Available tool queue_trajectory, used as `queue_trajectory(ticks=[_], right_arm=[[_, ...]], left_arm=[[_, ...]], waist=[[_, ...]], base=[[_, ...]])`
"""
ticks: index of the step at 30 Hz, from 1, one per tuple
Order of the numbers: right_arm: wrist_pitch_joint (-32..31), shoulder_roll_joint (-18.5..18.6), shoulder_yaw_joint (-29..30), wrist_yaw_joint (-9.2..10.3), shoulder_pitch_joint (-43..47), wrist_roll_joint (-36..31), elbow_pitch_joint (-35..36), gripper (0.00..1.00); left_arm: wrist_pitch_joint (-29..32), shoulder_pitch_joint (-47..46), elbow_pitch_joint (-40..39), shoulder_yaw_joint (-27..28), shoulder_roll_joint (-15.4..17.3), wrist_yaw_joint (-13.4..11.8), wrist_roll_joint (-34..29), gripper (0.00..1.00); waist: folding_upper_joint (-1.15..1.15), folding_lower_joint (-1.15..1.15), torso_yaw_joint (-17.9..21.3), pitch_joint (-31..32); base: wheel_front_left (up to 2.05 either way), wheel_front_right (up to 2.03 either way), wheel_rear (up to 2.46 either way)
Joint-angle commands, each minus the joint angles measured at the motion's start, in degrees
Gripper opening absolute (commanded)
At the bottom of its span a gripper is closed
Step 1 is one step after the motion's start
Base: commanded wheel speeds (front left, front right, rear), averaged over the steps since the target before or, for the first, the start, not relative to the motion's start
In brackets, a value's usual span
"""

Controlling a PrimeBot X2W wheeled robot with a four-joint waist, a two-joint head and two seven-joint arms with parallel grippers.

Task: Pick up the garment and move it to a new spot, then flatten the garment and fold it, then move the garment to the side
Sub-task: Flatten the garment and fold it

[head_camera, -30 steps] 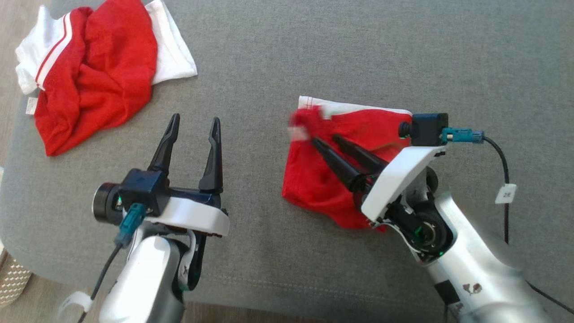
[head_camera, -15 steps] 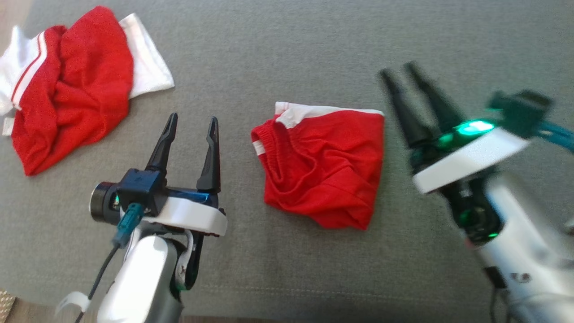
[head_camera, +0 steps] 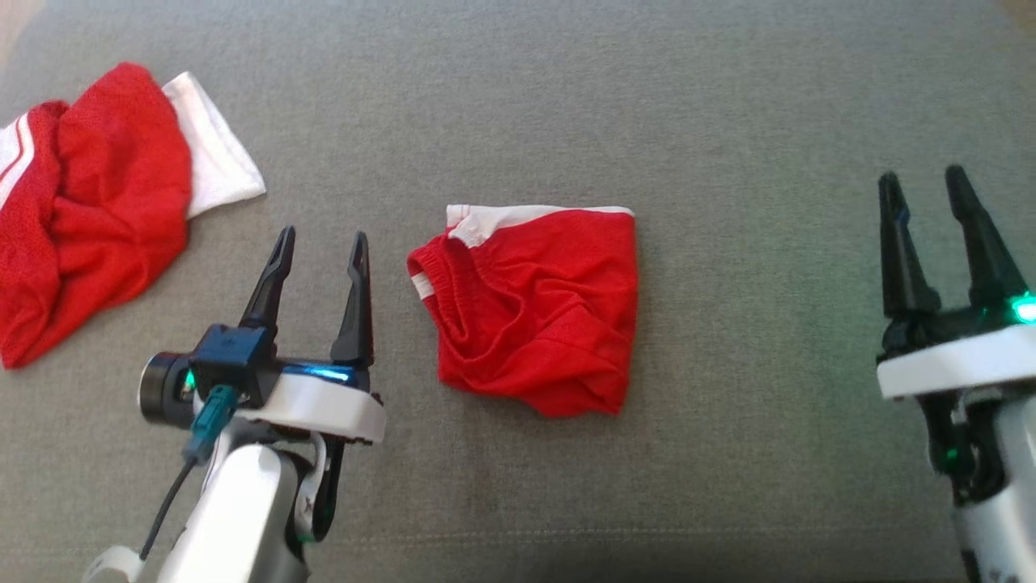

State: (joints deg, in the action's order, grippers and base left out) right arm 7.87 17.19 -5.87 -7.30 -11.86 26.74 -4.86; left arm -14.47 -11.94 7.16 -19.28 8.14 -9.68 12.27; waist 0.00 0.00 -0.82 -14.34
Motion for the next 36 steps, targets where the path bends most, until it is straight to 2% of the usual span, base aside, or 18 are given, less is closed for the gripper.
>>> queue_trajectory(ticks=[1,6,13,27,28,29,30,36], right_arm=[[-0.34,-0.32,-0.32,-0.19,0.72,-1.4,2.82,1.0],[-2.15,-2.83,1.88,-0.19,4.39,-6.91,7.01,1.0],[-4.08,-5.09,3.01,-0.19,6.74,-9.47,10.16,1.0],[-5.53,-5.58,3.39,-0.19,6.55,-11.74,11.03,1.0],[-5.8,-5.61,3.13,-0.19,6.41,-11.82,10.91,0.4],[-5.8,-5.61,3.13,-0.19,6.41,-11.82,10.91,0.4],[-5.97,-5.72,2.87,-0.19,6.19,-11.85,10.83,0.0],[-6.89,-5.93,-3.24,-0.19,3.34,-11.89,9.58,0.0]], left_arm=[[-0.47,-0.82,-1.78,2.53,1.28,-0.67,-0.25,1.0],[-0.02,0.1,-1.94,2.57,2.05,-0.77,-0.05,1.0],[0.47,0.84,-2.09,2.37,2.49,-1.02,0.23,1.0],[0.7,0.68,-2.51,1.84,2.76,-1.6,0.5,1.0],[0.69,0.58,-2.54,1.79,2.77,-1.6,0.52,1.0],[0.69,0.58,-2.54,1.79,2.77,-1.6,0.52,1.0],[0.68,0.47,-2.57,1.73,2.76,-1.6,0.54,1.0],[0.55,-0.46,-2.64,1.31,2.69,-1.48,0.55,1.0]], waist=[[0.0,0.0,0.45,0.45],[0.0,0.0,0.98,1.07],[0.0,0.0,1.19,1.27],[0.0,0.0,0.5,0.86],[0.0,0.0,0.41,0.76],[0.0,0.0,0.41,0.76],[0.0,0.0,0.3,0.66],[0.0,0.0,-0.62,-0.43]], base=[[0.0,0.0,0.0],[0.0,0.0,0.0],[0.0,0.0,0.0],[0.0,0.0,0.0],[0.0,0.0,0.0],[0.0,0.0,0.0],[0.0,0.0,0.0],[0.0,0.0,0.0]])
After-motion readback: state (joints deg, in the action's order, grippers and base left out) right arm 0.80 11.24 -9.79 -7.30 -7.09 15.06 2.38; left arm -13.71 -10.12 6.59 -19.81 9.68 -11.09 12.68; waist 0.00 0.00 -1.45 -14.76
